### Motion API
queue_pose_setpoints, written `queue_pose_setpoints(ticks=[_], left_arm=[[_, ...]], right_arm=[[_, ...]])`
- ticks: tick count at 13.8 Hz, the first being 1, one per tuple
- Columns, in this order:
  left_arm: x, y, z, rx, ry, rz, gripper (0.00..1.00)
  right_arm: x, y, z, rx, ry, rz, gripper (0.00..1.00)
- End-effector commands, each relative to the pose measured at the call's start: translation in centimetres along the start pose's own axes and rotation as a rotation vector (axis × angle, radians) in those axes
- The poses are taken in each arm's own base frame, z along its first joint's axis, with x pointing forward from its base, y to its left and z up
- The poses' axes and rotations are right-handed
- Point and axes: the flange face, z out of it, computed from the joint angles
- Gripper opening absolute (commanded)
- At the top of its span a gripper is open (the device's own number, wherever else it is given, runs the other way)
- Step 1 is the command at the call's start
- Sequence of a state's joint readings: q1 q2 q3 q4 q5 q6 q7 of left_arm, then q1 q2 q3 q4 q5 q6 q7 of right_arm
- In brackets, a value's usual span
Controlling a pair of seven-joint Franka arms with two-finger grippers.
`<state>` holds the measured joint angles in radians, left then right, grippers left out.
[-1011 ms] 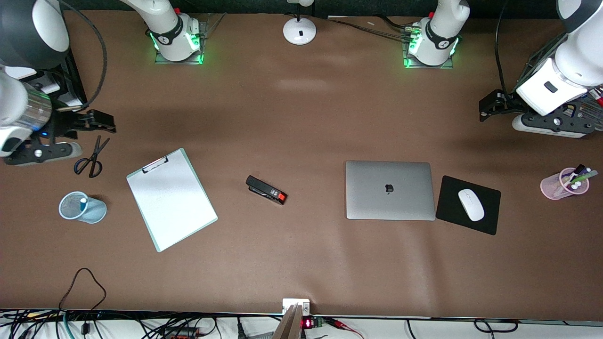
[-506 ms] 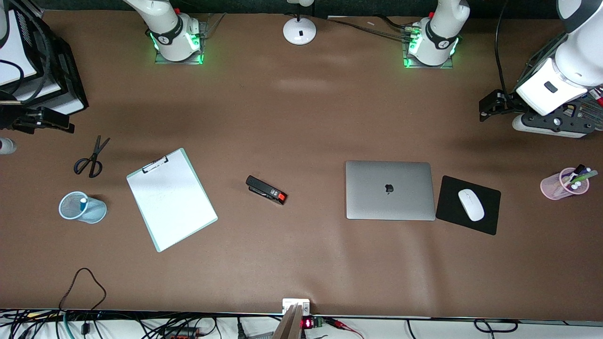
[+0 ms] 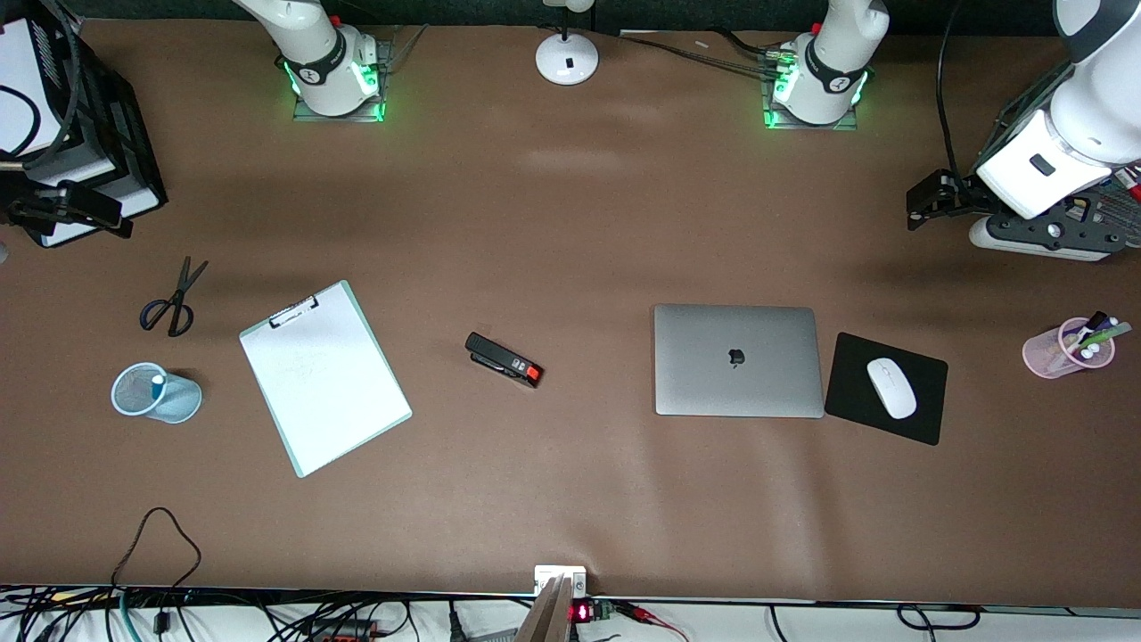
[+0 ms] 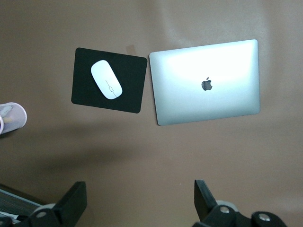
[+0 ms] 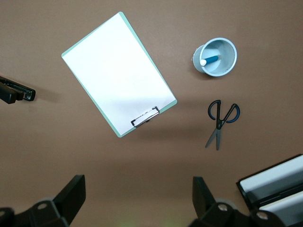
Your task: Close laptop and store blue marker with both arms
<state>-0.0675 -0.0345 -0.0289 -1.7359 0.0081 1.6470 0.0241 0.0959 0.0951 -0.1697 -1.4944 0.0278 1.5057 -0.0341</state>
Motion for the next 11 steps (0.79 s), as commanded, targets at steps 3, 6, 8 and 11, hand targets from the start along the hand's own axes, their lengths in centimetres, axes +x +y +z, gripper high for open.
queue_pose_setpoints(ticks=[3,6,8,11], left_arm=[[-0.4,0.2,-0.8,-0.012,0.001,0.012,1.00],[-0.4,0.4,-0.8,-0.014,-0.002,0.011,1.00],[-0.5,0.3,-0.7,-0.014,-0.013,0.009,1.00],[-0.5,0.4,-0.7,-0.013,-0.013,0.012,1.00]], right_arm=[[-3.0,-0.2,-1.1,0.005,0.028,0.019,1.00],[-3.6,-0.3,-1.4,0.006,0.025,0.012,1.00],[-3.6,-0.3,-1.5,0.006,0.027,0.012,1.00],[-3.7,-0.3,-1.5,0.006,0.024,0.009,1.00]])
